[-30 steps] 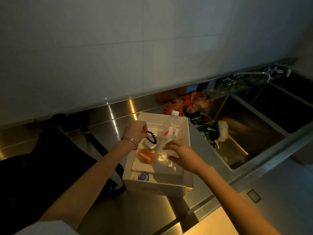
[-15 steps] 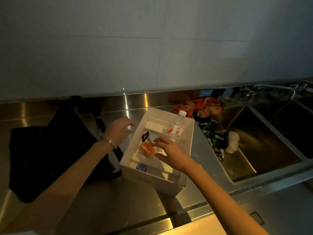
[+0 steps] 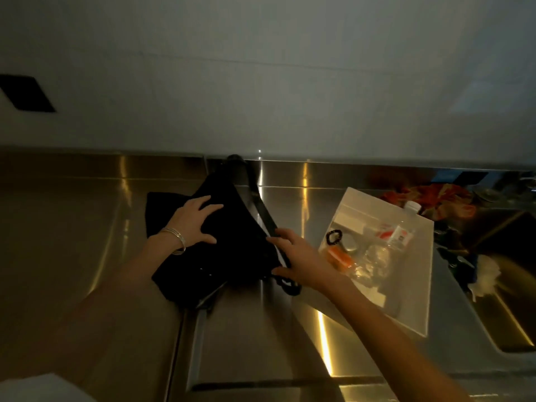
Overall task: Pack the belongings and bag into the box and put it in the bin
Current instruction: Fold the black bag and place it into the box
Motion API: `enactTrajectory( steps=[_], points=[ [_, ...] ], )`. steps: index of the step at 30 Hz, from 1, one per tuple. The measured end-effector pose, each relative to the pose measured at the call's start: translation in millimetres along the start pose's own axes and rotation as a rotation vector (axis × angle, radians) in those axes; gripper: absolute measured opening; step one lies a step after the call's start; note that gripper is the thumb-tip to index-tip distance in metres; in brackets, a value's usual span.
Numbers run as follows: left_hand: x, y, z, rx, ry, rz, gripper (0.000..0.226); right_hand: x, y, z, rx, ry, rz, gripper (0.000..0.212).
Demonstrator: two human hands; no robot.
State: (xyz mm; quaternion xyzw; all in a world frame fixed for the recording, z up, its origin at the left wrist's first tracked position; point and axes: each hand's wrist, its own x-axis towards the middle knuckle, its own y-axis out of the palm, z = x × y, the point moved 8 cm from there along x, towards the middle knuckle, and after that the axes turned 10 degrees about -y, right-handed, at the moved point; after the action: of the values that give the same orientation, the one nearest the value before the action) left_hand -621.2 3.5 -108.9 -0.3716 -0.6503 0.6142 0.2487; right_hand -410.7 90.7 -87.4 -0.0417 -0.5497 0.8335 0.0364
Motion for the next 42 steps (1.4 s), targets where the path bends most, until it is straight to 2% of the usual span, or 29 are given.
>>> enactTrajectory(
  steps=[3, 6, 13, 18, 22, 24, 26, 29, 31, 33, 34, 36, 38, 40, 42],
  points=[
    [14.3, 2.7, 29.1, 0.006, 0.022, 0.053, 0.095, 21.2, 32.0, 2.9, -0.106, 0.046, 0.125, 0.088],
    [32.2, 8.1, 49.8, -0.071, 0.039, 0.104, 0.103, 32.2, 58.2, -11.1, -0.093, 0.159, 0.202, 0.101],
    [86.4, 4.3, 52.8, -0.345, 0.087, 0.131, 0.113, 39.4, 78.3, -34.2, 0.026, 0.343, 0.155, 0.114],
    [118.5, 5.0, 29.7, -0.44, 0.111, 0.154, 0.118, 42.7, 69.3, -36.7, 0.018, 0.346, 0.106, 0.099],
    [143.7, -1.0, 31.2, -0.646, -0.032, 0.098, 0.118, 45.2, 45.0, -32.1, 0.121, 0.316, -0.115, 0.067],
    [152.9, -2.6, 34.6, -0.592, -0.079, 0.067, 0.108, 50.9, 28.5, -27.0, 0.136, 0.263, -0.236, 0.053],
    [152.6, -3.9, 27.3, -0.398, -0.019, 0.079, 0.083, 62.8, 11.5, -19.3, 0.123, 0.212, -0.268, 0.047],
    [133.4, -6.5, -3.9, -0.203, 0.216, 0.13, 0.057, 87.6, -11.6, -8.4, 0.069, 0.13, -0.248, 0.045],
    [111.2, -1.8, -26.7, -0.1, 0.401, 0.157, 0.05, 100.7, -17.5, -6.8, -0.006, 0.127, -0.198, 0.046],
    [94.3, 4.3, -31.3, -0.026, 0.483, 0.164, 0.047, 108.8, -16.3, -9.5, -0.102, 0.154, -0.121, 0.047],
    [87.7, 5.0, -28.0, -0.052, 0.492, 0.165, 0.044, 112.2, -15.9, -10.7, -0.153, 0.158, -0.091, 0.049],
    [75.8, 0.6, -18.3, -0.249, 0.495, 0.148, 0.031, 121.1, -14.7, -13.7, -0.207, 0.139, -0.044, 0.061],
    [62.4, -1.5, -11.3, -0.36, 0.486, 0.12, 0.028, 132.6, -9.5, -17.6, -0.123, 0.121, 0.017, 0.075],
    [51.9, 4.9, -8.7, -0.359, 0.47, 0.128, 0.029, 142.2, -2.8, -18.5, -0.002, 0.139, 0.117, 0.081],
    [50.6, 8.6, -0.6, -0.427, 0.412, 0.158, 0.027, 151.8, 1.1, -17.2, 0.02, 0.144, 0.203, 0.084]
  ],
)
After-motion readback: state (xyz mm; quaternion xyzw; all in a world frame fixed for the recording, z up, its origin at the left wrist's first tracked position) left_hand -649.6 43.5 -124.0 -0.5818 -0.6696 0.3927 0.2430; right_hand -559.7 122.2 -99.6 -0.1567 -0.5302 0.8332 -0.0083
